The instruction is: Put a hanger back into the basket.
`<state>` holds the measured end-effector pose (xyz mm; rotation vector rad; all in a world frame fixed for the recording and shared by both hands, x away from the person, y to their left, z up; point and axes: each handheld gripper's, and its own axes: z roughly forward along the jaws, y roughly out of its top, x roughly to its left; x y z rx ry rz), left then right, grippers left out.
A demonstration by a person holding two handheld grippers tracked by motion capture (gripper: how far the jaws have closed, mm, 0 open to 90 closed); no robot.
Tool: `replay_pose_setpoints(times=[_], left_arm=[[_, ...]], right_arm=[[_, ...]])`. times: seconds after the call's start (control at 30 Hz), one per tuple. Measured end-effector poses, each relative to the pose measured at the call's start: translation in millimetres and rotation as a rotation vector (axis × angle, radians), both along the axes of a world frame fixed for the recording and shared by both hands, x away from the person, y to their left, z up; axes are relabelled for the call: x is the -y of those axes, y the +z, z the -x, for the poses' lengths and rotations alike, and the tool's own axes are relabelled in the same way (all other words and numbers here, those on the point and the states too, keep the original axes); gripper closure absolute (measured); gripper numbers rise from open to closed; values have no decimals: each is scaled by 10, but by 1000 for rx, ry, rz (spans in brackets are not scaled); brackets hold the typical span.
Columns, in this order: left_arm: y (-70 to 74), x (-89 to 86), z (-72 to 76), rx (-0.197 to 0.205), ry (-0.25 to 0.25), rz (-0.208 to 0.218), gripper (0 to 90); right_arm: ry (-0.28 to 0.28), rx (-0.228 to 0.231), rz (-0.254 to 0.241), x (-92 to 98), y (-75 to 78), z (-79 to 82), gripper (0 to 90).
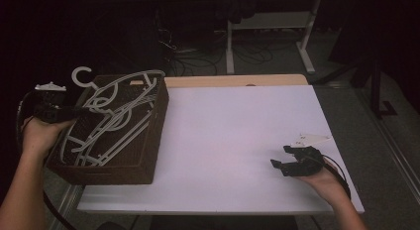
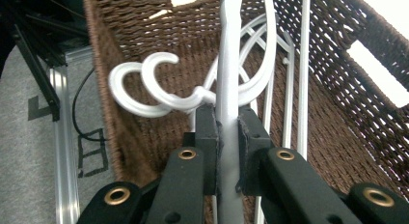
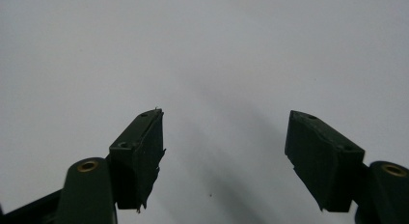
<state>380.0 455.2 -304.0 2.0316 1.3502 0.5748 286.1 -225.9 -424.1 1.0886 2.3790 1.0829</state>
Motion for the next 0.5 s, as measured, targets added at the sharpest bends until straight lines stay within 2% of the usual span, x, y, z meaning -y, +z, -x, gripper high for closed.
replay_pose_setpoints(times=[0.17,0.27,0.37,0.47,0.5], left_arm=[[-54,-25,0,-26,11,-18,817],[-128,-57,-8,-37,12,-8,817],[-199,-71,-17,-65,10,-34,816],[-233,-60,-33,-74,-5,-13,815],[-243,-47,-40,-80,-7,-20,814]], right_arm=[[2,4,1,-6,4,-15,288],[6,3,0,-22,8,-30,288],[11,2,2,-42,2,-48,287],[9,2,7,-52,-7,-46,285],[9,2,7,-52,-8,-43,285]])
